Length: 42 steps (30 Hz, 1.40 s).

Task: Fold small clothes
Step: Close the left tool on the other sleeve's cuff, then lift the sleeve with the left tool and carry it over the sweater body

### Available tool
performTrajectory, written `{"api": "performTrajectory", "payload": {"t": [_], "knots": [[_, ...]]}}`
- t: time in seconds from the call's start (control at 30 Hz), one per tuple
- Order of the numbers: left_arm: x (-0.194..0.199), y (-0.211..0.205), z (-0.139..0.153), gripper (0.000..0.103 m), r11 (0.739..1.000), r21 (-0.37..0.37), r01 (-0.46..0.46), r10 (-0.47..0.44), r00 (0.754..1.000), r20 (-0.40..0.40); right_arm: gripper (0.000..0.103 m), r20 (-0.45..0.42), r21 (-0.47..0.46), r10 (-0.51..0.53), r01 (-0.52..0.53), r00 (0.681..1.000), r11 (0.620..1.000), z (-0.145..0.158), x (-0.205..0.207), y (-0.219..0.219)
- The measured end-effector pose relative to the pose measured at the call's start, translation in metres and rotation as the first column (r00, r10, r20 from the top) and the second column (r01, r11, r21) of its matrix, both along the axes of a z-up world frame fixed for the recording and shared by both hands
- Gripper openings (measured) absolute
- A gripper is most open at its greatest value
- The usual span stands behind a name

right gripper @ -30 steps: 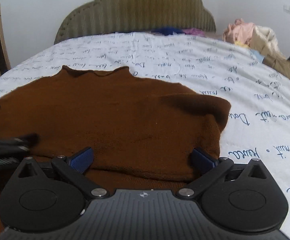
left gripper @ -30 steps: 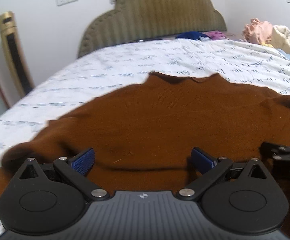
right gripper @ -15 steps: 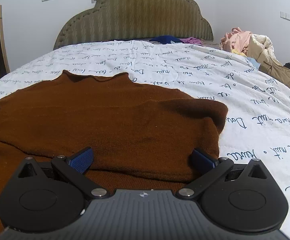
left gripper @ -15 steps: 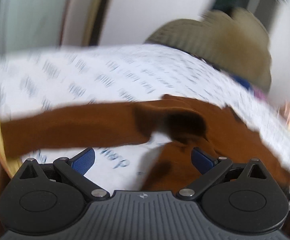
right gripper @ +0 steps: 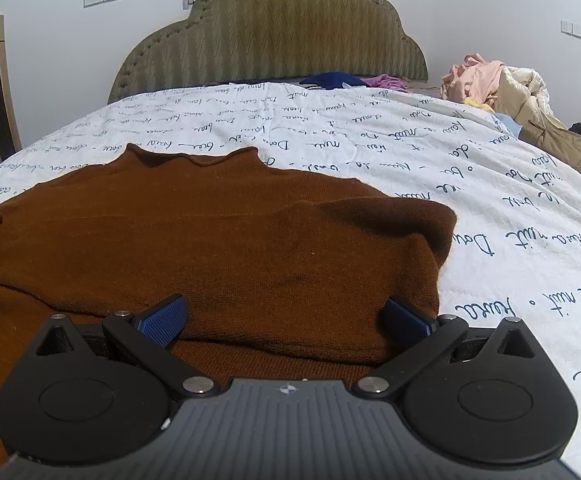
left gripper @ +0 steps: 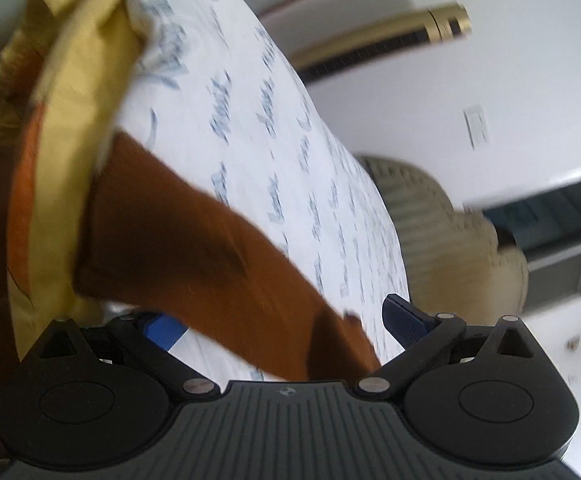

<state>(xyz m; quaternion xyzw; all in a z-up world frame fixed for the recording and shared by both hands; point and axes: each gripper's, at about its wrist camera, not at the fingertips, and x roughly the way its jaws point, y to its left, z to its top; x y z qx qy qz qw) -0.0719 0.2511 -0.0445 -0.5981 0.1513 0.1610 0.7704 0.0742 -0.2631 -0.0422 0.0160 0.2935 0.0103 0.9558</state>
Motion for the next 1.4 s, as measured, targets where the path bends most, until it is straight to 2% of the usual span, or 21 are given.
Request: {"api": "performTrajectory", "payload": {"t": [0.13,0.2,0.23,0.27,0.3,0.37,0.4,0.47,0.67,0.77,0.87,0.97,1.07,1.17,1.4], "knots": [[-0.003,0.007,0.006,0.101,0.995,0.041,-0.087,0.087,0.996,-0.015,0.103,0.0,0.003,0.0,0.0,1.0,1.0,0.0,0.0,0.0],[-0.012,0.009,0.01,0.083,0.991,0.093,-0.098,0.102,0.994,-0.041,0.103,0.0,0.004,0.001,-0.001,1.0,1.0,0.0,0.0,0.0],[-0.013,0.013,0.012,0.061,0.988,0.123,-0.09,0.098,0.994,-0.057,0.103,0.0,0.003,0.001,-0.001,1.0,1.0,0.0,0.0,0.0],[-0.012,0.014,0.013,0.044,0.987,0.139,-0.075,0.085,0.994,-0.064,0.103,0.0,0.003,0.001,-0.001,1.0,1.0,0.0,0.0,0.0],[-0.01,0.016,0.012,0.038,0.989,0.134,-0.056,0.065,0.996,-0.063,0.103,0.0,0.003,0.001,-0.001,1.0,1.0,0.0,0.0,0.0],[-0.007,0.02,0.005,0.02,0.996,0.088,-0.027,0.034,0.997,-0.071,0.103,0.0,0.004,0.001,-0.001,1.0,1.0,0.0,0.0,-0.001],[-0.005,0.021,0.003,0.017,0.997,0.079,-0.019,0.025,0.997,-0.08,0.103,0.001,0.004,0.001,-0.001,1.0,1.0,0.0,0.0,0.0],[-0.003,0.019,0.002,0.009,0.994,0.109,-0.011,0.021,0.996,-0.089,0.103,0.001,0.005,0.001,-0.001,1.0,1.0,0.0,0.0,-0.001],[-0.006,0.005,0.025,0.006,0.962,0.274,-0.014,0.032,0.997,-0.063,0.103,0.002,0.011,-0.001,0.001,1.0,1.0,0.0,0.0,0.001],[-0.007,0.008,0.042,0.006,0.926,0.37,-0.079,0.1,0.994,-0.038,0.103,0.002,0.013,-0.001,0.001,1.0,1.0,0.0,0.0,0.001],[-0.01,0.018,0.064,0.006,0.856,0.479,-0.195,0.233,0.972,-0.02,0.103,0.003,0.017,-0.002,0.002,1.0,1.0,0.0,0.0,0.001],[-0.016,0.032,0.081,0.006,0.78,0.534,-0.326,0.382,0.924,0.007,0.103,0.003,0.017,-0.003,0.003,1.0,1.0,0.0,0.0,0.002],[-0.022,0.042,0.092,0.006,0.714,0.566,-0.411,0.481,0.876,0.029,0.103,0.003,0.017,-0.003,0.003,1.0,1.0,0.0,0.0,0.002],[-0.024,0.047,0.095,0.006,0.7,0.576,-0.422,0.504,0.864,0.021,0.103,0.003,0.017,-0.003,0.002,1.0,1.0,0.0,0.0,0.001],[-0.017,0.039,0.086,0.006,0.731,0.581,-0.359,0.456,0.89,-0.023,0.103,0.003,0.018,-0.002,0.002,1.0,1.0,0.0,0.0,0.001]]}}
